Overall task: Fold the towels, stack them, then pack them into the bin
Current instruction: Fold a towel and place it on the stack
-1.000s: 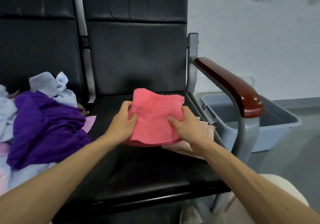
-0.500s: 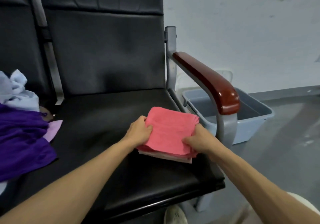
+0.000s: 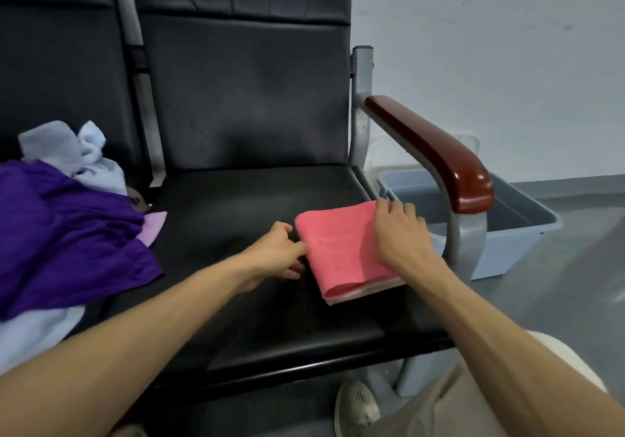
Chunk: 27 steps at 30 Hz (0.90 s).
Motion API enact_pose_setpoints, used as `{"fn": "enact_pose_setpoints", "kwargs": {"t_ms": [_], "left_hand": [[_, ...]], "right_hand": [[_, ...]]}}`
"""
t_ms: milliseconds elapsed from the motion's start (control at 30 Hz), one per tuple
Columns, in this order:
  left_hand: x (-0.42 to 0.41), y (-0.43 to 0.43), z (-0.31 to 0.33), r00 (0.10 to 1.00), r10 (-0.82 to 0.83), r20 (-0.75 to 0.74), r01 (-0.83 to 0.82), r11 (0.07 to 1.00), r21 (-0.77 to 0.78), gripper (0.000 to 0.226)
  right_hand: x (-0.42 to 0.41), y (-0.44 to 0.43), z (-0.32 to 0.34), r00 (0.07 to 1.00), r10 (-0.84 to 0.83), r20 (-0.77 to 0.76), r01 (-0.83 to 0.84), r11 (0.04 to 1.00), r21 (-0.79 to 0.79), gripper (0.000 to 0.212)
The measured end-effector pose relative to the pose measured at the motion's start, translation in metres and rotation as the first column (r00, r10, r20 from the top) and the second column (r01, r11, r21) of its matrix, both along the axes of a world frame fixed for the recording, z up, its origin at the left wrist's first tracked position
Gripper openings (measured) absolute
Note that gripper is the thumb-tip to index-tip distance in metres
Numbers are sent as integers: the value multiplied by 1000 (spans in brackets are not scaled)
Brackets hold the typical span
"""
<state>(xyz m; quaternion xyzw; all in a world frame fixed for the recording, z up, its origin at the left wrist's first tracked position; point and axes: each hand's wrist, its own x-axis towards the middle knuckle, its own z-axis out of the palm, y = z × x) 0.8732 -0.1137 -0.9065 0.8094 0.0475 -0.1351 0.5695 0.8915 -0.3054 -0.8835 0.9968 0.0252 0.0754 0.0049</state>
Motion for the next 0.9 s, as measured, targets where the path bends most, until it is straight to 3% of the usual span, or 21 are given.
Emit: {"fn": "enact_pose_setpoints", "kwargs": {"t_ms": [67,167,300,467,567,700,767,833,900], "left_hand": [[-5,25,12,999,2,41,-3,999,40,57],[-20,78,27,995,36,98,-44,996,80,42],[-44,147,38,948,287,136,-283,958,-46,28],[-78,212,54,848,476,232,-444,878,-176,24],[-95,256,58,689,667,285,-602,745,-288,20],[-115,293,57,380,885,269,-749,465,-472,20],[-123,305,57,237,941,242,-774,333,-539,16],[-127,314,57,118,976,185,-773,207,-599,13],[-129,322,54,27,994,108,-768,90,-634,11]], "right_hand": [[-4,16,0,981,145,130,-139,989,-54,40],[-8,54,2,934,338,119,-341,940,5,41],[-13,131,4,873,485,47,-487,864,130,41],[-14,251,14,772,634,37,-614,730,301,37],[-22,323,24,721,688,79,-638,616,461,27],[-32,395,34,696,681,227,-660,484,575,21],[-37,426,36,635,733,243,-710,430,557,30],[-39,450,34,589,785,189,-757,455,469,35],[-40,464,31,588,784,199,-778,482,403,22]]}}
